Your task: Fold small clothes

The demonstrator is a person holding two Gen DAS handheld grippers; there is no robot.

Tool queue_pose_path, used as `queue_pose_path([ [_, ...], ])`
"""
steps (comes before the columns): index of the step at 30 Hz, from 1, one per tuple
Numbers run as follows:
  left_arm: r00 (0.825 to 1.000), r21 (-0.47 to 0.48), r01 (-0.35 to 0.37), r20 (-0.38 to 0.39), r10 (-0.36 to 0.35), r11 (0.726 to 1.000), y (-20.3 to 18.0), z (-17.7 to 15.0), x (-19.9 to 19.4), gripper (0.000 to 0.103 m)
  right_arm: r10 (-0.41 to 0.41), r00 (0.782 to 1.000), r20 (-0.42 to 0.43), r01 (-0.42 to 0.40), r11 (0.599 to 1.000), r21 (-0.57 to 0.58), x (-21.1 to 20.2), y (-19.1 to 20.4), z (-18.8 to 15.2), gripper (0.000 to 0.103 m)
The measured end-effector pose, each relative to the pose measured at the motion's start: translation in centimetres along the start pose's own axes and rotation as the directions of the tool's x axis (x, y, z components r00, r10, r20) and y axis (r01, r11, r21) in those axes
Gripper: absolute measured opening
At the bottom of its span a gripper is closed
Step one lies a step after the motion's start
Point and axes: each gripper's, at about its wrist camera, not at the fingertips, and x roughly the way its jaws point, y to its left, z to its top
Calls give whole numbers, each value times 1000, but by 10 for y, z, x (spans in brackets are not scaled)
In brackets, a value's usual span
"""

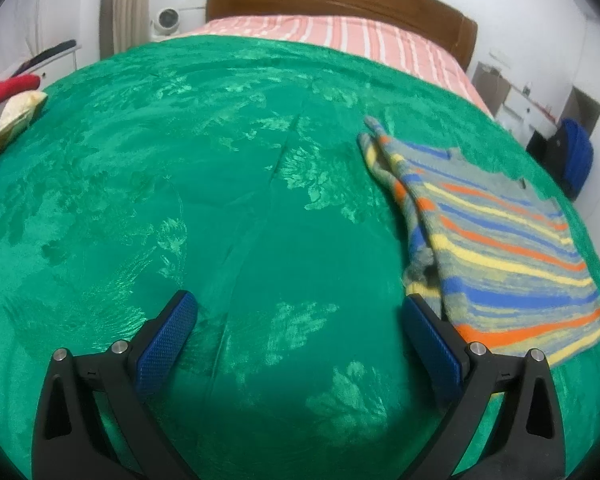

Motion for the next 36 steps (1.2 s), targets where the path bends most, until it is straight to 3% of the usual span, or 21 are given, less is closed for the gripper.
queue_pose_path([
  [3,999,61,-31,26,30,998,-16,-1,-26,101,34,999,8,-35,999,21,-2,-4,-1,72],
  [7,998,261,18,52,-33,965,-89,-15,-61,101,69,997,24,-70,997,44,-3,-9,-2,73],
  [9,995,377,73,33,-92,923,-140,-26,-67,101,80,996,26,-82,995,49,-4,-9,-2,74],
  [13,976,552,211,-78,-203,806,-248,-57,-56,99,95,995,28,-97,991,90,-10,-14,0,73],
  [16,962,628,271,-152,-227,729,-315,-77,-36,83,88,994,68,-98,983,153,-31,-22,0,74],
  [18,957,663,288,-185,-222,691,-346,-83,-23,81,95,992,82,-108,978,176,-45,-30,3,74],
  [20,957,709,290,-197,-214,643,-374,-92,-10,73,97,991,87,-111,979,170,-53,-34,10,74],
  [22,961,744,274,-185,-206,609,-393,-96,0,58,110,991,80,-121,981,151,-58,-41,26,73],
  [23,961,744,273,-181,-209,610,-397,-96,3,50,117,990,74,-127,981,145,-57,-42,32,74],
  [24,963,733,265,-172,-207,626,-398,-92,7,26,135,989,61,-142,980,137,-54,-45,43,74],
  [25,971,712,237,-148,-188,661,-397,-90,8,10,162,986,45,-166,978,129,-47,-48,56,74],
  [28,952,611,304,-165,-257,731,-380,-79,6,8,265,964,-30,-258,954,151,-10,-55,100,73],
  [29,942,594,331,-164,-293,733,-376,-78,0,8,307,950,-50,-295,940,169,4,-56,112,73],
  [31,938,604,334,-135,-320,724,-376,-83,-11,8,415,903,-113,-382,895,231,51,-54,142,73],
  [33,934,603,342,-138,-329,720,-375,-84,-13,8,490,846,-210,-412,851,326,110,-51,163,64],
  [36,919,558,387,-168,-357,734,-368,-77,-8,8,500,824,-265,-381,837,392,174,-45,176,56],
])
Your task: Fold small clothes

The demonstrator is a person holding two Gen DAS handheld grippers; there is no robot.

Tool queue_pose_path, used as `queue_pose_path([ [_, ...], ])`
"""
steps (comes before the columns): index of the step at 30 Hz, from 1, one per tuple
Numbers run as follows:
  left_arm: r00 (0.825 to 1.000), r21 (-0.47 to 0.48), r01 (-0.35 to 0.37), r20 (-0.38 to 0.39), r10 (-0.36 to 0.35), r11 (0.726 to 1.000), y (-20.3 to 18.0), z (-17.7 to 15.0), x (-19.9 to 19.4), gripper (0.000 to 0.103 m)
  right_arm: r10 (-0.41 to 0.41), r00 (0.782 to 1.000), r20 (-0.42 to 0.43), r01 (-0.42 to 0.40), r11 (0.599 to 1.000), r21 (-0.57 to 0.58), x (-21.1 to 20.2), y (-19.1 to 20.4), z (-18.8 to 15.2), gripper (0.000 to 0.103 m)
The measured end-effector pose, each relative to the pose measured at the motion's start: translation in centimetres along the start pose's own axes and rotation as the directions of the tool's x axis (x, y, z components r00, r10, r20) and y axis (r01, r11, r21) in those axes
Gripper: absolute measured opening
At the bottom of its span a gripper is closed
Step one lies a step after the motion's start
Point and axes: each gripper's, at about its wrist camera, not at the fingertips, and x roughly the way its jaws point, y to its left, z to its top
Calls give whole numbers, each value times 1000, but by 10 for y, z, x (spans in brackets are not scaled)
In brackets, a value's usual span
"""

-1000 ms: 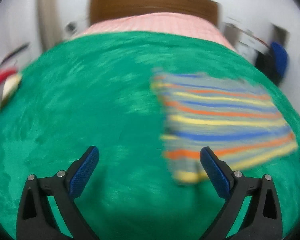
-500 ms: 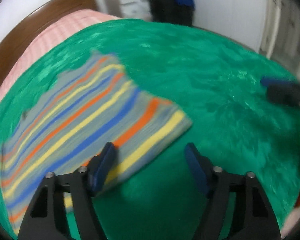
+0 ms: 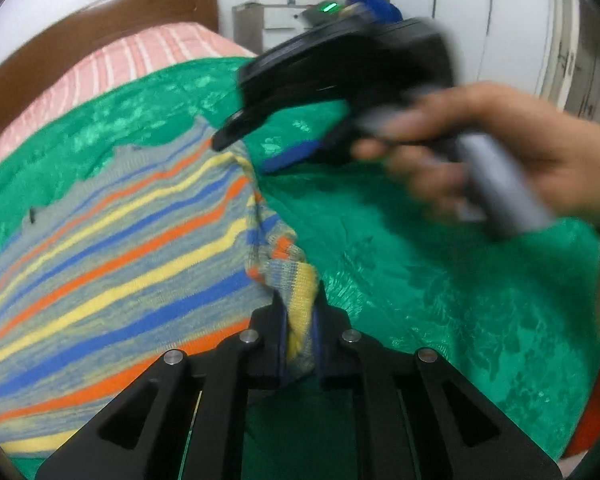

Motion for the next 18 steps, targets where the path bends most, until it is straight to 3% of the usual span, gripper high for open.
queue_pose_path([
  [1,1000,-10,10,5,-9,1000,3,0,0,8,9,1000,10,-9,1000,21,9,-2,7,44],
  [2,1000,-18,16,11,-16,1000,5,0,-3,8,27,999,23,-28,999,44,15,-3,13,22],
  [3,1000,-25,20,20,-20,999,7,0,-6,8,35,999,40,-38,997,73,21,-2,19,11],
  [5,998,-71,43,55,-39,997,18,0,-19,8,17,997,69,-21,997,68,21,9,22,11],
  [11,983,-288,96,175,-46,953,86,-16,-86,8,23,996,91,-7,985,-170,12,110,18,10],
  [13,982,-364,97,188,-28,926,113,-30,-103,7,46,996,71,-30,976,-215,23,145,19,10],
  [18,984,-539,45,169,55,841,181,-74,-131,7,53,999,-8,-53,955,-292,98,221,13,10],
])
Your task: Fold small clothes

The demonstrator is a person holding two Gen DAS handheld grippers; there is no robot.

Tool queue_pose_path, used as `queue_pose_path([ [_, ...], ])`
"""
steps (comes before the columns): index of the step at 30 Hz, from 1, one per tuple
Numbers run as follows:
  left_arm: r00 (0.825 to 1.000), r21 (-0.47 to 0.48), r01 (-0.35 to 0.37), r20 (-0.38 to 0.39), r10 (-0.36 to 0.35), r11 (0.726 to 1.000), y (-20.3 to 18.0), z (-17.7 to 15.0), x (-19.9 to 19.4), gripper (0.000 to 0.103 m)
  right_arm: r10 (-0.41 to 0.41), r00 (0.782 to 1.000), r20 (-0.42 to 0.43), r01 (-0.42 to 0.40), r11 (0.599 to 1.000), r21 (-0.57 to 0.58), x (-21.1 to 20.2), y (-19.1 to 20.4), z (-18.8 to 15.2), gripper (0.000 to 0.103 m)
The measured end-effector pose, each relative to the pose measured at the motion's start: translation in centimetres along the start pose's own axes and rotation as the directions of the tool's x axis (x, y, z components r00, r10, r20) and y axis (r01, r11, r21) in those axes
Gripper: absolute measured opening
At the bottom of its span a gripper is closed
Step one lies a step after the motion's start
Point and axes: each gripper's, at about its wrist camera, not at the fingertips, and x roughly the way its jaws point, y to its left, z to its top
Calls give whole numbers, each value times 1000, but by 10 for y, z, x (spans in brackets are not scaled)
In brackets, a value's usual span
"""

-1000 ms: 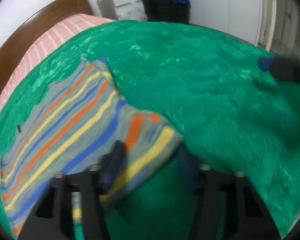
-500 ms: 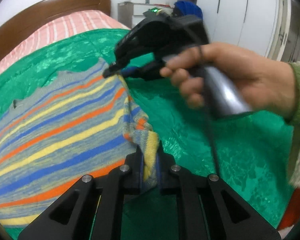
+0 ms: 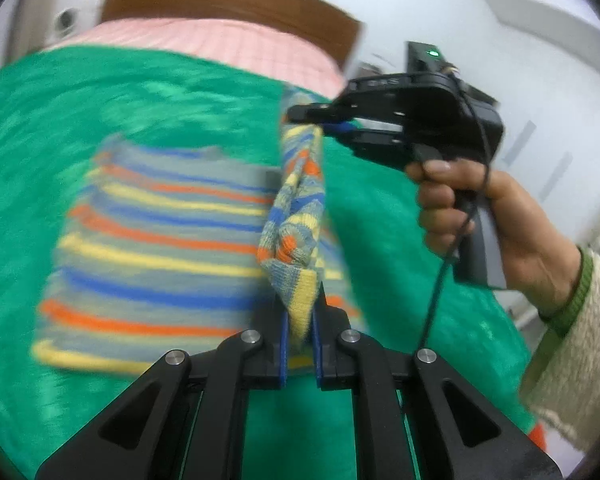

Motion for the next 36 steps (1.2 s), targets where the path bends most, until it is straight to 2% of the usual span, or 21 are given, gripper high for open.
queue_pose_path([
  [3,999,-90,-47,-4,47,995,42,-4,-9,7,2,999,-55,-3,1000,-30,54,34,-3,10],
  [9,990,-160,-140,-31,137,977,80,-17,-24,10,-15,991,-131,3,996,-87,137,69,-15,11],
  [10,986,-174,-167,-49,161,970,84,-18,-23,15,-15,990,-138,3,996,-88,145,72,-17,11],
  [11,981,-188,-191,-64,182,963,90,-18,-21,19,-9,989,-149,-3,997,-80,153,72,-18,16],
  [14,979,-178,-205,-38,201,962,92,-18,-37,39,51,987,-153,-47,998,28,163,61,-20,20],
  [16,972,-135,-234,-7,236,963,80,-14,-41,68,118,989,-92,-109,988,107,148,52,-19,20],
  [18,971,-101,-232,31,236,968,72,-9,-48,77,134,990,-37,-129,986,106,121,45,-18,21],
  [19,974,-89,-219,40,223,972,68,-5,-50,78,109,994,-22,-107,991,76,105,42,-17,21],
  [21,972,-53,-234,21,236,971,61,4,-38,78,36,999,-15,-36,999,-20,73,43,-21,23],
  [22,963,-34,-269,7,269,963,64,11,-27,77,1,1000,-18,-2,998,-67,61,44,-25,23],
  [23,954,-28,-301,-4,301,953,64,11,-23,71,-37,999,-24,33,992,-122,48,46,-31,24],
  [24,946,-34,-324,-19,323,946,67,13,-17,50,-66,997,-33,59,982,-181,37,49,-40,24],
  [25,941,-61,-337,-59,334,940,73,12,-11,23,-92,994,-50,77,967,-244,27,54,-55,24],
  [26,939,-83,-341,-85,334,936,79,11,-7,15,-106,992,-64,84,954,-287,19,57,-69,28],
  [27,939,-114,-339,-103,328,934,89,7,-7,14,-115,990,-80,82,939,-335,12,59,-91,33],
  [28,941,-136,-335,-107,322,932,96,5,-8,14,-122,988,-92,81,928,-363,9,59,-109,42],
  [30,937,-134,-342,-117,328,930,100,2,-11,15,-161,979,-125,93,898,-430,11,57,-151,43],
  [32,934,-124,-348,-131,333,929,103,4,-15,22,-252,955,-157,143,853,-502,18,51,-183,44],
  [33,929,-121,-360,-132,345,925,104,8,-21,25,-269,952,-143,161,843,-512,14,46,-189,44],
  [35,926,-119,-374,-102,364,920,103,22,-31,27,-253,959,-131,160,857,-489,2,41,-188,43],
  [36,933,-117,-360,-71,354,926,102,35,-35,37,-243,964,-110,165,867,-469,-6,40,-179,43],
])
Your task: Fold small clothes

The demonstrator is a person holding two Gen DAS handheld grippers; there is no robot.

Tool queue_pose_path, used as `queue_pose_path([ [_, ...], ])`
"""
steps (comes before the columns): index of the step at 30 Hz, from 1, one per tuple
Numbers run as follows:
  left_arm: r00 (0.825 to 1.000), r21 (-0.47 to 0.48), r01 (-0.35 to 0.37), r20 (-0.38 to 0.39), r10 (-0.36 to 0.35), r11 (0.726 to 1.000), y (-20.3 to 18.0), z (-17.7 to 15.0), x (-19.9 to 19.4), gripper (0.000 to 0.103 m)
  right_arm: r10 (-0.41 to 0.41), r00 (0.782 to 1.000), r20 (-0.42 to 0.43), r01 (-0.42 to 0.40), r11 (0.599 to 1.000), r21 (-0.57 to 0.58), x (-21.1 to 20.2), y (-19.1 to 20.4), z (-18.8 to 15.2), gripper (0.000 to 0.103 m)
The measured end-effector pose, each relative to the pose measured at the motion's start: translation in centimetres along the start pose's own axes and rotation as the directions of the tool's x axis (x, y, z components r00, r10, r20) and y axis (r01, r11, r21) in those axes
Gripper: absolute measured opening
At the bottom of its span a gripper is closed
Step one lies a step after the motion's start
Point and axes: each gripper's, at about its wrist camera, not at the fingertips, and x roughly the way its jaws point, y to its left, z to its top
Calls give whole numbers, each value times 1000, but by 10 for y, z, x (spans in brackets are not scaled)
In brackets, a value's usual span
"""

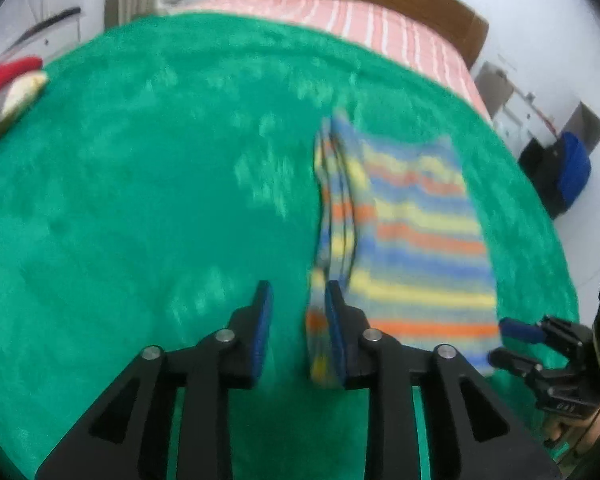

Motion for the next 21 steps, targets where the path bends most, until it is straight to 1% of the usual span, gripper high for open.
queue_pose_path([
  [1,1000,8,16,19,-17,1000,-3,15,0,51,-10,999,31,10,1000,7,-6,-4,6,43],
  [2,999,20,23,27,-24,1000,-8,25,3,59,-18,998,60,17,1000,9,-11,-8,14,43],
  [3,999,54,35,16,-36,998,-19,40,12,73,-24,996,82,22,1000,19,-14,-17,31,43],
  [5,999,106,50,-7,-49,993,-35,58,33,74,-33,994,106,29,999,42,-13,-31,57,43],
  [6,999,135,46,-29,-42,990,-43,66,47,74,-26,993,119,20,998,55,-6,-41,79,43],
  [7,998,161,33,-50,-26,986,-50,71,61,66,-19,993,113,11,997,71,3,-50,95,43],
  [8,998,188,6,-70,7,982,-54,75,76,59,-18,994,110,9,996,85,8,-53,104,43],
  [9,995,209,-38,-82,57,977,-54,75,87,34,-9,995,95,-3,993,118,22,-61,117,43],
  [10,987,222,-101,-98,125,970,-50,76,101,19,2,997,73,-12,991,136,35,-66,124,43],
  [11,983,199,-116,-117,141,973,-40,75,111,19,13,999,41,-19,988,153,49,-71,127,43],
  [12,982,166,-126,-115,147,978,-32,75,113,19,43,999,-25,-38,980,198,74,-80,125,44],
  [13,981,129,-148,-107,162,981,-21,76,112,10,60,998,-38,-50,973,226,84,-85,121,44],
  [14,976,101,-180,-106,190,978,-10,77,111,2,65,998,-9,-61,967,247,86,-88,116,44],
  [15,978,79,-171,-109,179,982,-2,77,109,3,71,997,40,-79,959,271,82,-91,111,44],
  [17,988,16,-104,-115,105,994,15,74,101,5,69,996,61,-84,952,293,75,-92,107,44],
  [18,990,-2,-85,-110,85,996,19,73,94,9,47,997,67,-65,955,290,68,-90,106,44],
  [19,994,-7,-60,-96,59,998,20,71,83,21,4,997,76,-25,961,275,56,-84,104,44],
  [20,996,0,-21,-81,21,1000,19,67,70,31,-17,996,88,-7,966,257,46,-78,102,44],
  [21,998,16,21,-62,-20,1000,15,62,54,53,-18,994,108,-7,974,228,33,-69,99,44],
])
